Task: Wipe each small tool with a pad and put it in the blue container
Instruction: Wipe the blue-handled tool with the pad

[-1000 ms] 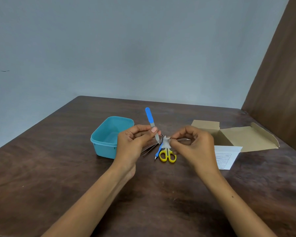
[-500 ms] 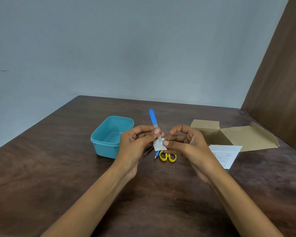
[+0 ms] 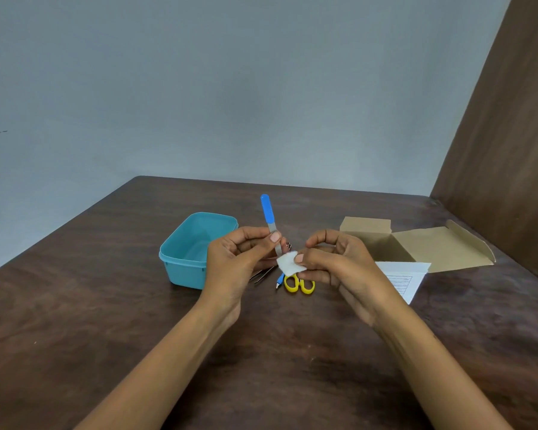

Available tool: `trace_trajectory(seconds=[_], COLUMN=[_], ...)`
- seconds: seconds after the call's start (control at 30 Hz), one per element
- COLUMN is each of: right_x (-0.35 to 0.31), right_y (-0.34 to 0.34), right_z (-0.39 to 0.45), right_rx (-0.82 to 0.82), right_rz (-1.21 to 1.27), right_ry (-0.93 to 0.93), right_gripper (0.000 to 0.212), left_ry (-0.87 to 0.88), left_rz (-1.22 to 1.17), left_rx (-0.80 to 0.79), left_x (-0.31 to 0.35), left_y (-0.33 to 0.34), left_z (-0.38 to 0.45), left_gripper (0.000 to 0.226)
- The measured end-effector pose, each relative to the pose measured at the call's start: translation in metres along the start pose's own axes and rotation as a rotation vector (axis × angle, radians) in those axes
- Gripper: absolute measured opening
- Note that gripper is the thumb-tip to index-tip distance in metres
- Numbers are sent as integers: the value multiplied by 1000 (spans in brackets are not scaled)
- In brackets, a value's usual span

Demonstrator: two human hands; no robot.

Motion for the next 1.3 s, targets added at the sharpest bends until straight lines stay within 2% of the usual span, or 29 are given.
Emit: trace_trajectory(seconds=[0.07, 0.17, 0.33, 0.4, 0.57, 0.7, 0.87, 1.03, 1.17, 1.3], right_x=[-2, -7, -5, -1, 3, -2, -5, 2, 8, 14], right_y=[-1, -2, 6, 8, 8, 3, -3, 4, 11, 20], right_z=[1, -1, -9, -9, -6, -4, -6, -5, -2, 1], right_rx=[74, 191, 250, 232, 184, 287, 367, 320, 267, 234], right_rz=[-9, -206, -622, -722, -865, -890, -672, -515, -516, -516], right_ry=[-120, -394, -743, -802, -861, -921, -851, -759, -739, -729], right_gripper=[19, 23, 18, 18, 17, 15, 17, 19, 21, 21], left_ry=[2, -4, 14, 24, 63, 41, 4, 23, 22, -75], left_rz=[34, 115, 201, 235, 327, 346, 368, 409, 528, 724], left_rx=[7, -8, -105, -155, -200, -197, -180, -126, -57, -23], left_x=[-2, -4, -6, -6, -7, -6, 1, 29, 58, 77], left_y=[0, 2, 5, 6, 7, 7, 4, -8, -35, -66], left_z=[0, 0, -2, -4, -3, -3, 0, 6, 17, 26], left_gripper=[12, 15, 20, 21, 25, 25, 25, 27, 27, 25])
Point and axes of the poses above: each hand's wrist, its own z-axis towards the middle knuckle, its own y-axis out of the palm, x = y × z, the point moved 3 cm from there along z, towards the middle knuckle, and after that the axes turned 3 degrees about -y, right-handed, at the moved point
